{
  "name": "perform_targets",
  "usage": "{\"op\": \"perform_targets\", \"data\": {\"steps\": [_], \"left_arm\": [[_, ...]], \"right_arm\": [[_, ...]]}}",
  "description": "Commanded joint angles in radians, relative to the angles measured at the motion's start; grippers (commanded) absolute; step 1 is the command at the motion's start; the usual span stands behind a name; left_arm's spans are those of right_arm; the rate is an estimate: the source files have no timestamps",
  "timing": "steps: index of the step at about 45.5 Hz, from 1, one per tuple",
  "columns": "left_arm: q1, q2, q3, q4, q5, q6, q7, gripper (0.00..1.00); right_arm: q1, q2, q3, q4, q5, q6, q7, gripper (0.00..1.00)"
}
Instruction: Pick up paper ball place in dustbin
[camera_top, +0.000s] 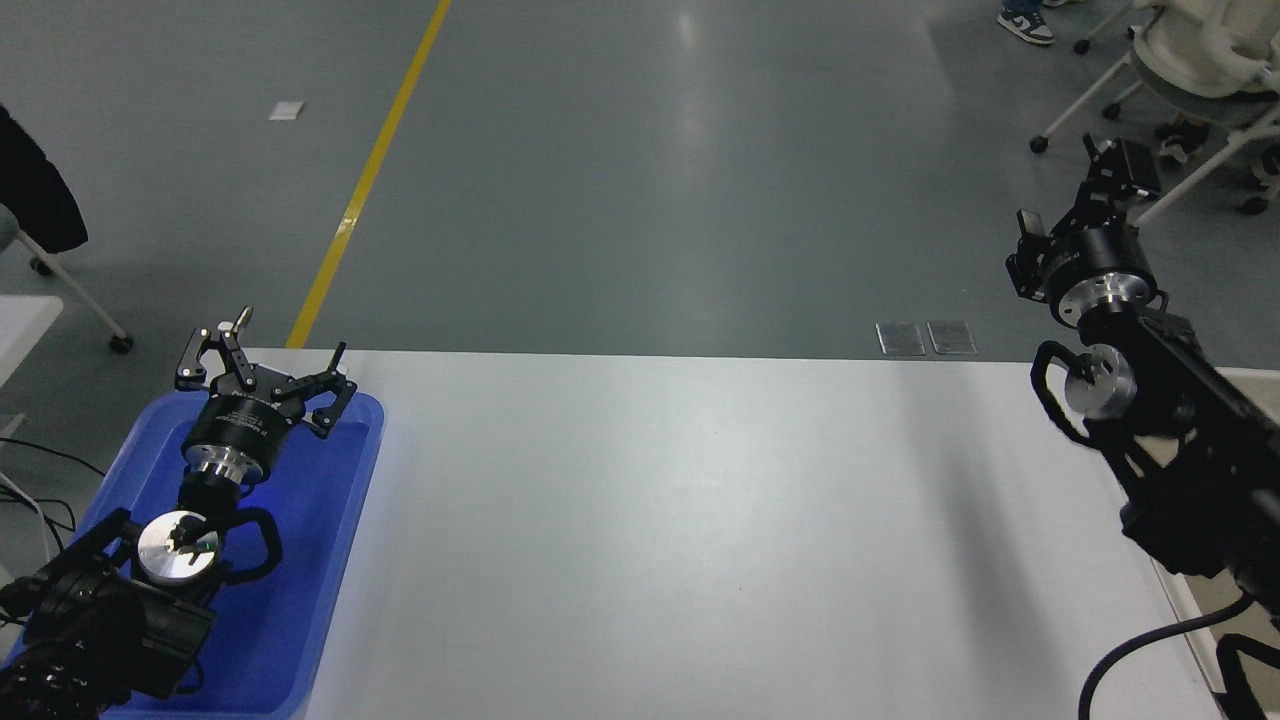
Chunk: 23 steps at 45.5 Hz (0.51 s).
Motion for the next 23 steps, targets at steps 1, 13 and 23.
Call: {"op": "perform_targets", "data": {"steps": [1, 13, 23], "left_arm": [[0.000, 0.000, 0.000, 0.000, 0.000, 0.000, 0.001, 1.00], [0.000, 0.000, 0.000, -0.001, 0.000, 0.000, 0.000, 1.00], [0.000, 0.000, 0.000, -0.001, 0.000, 0.000, 0.000, 1.00]], "right_arm": [[-0.114, 0.068, 0.107, 0.019, 0.001, 0.107, 0.054, 1.00], [-0.152, 0.100, 0.107, 0.005, 0.001, 0.115, 0.054, 1.00], [-0.155, 0.120, 0.107, 0.005, 0.001, 0.115, 0.054, 1.00]]}}
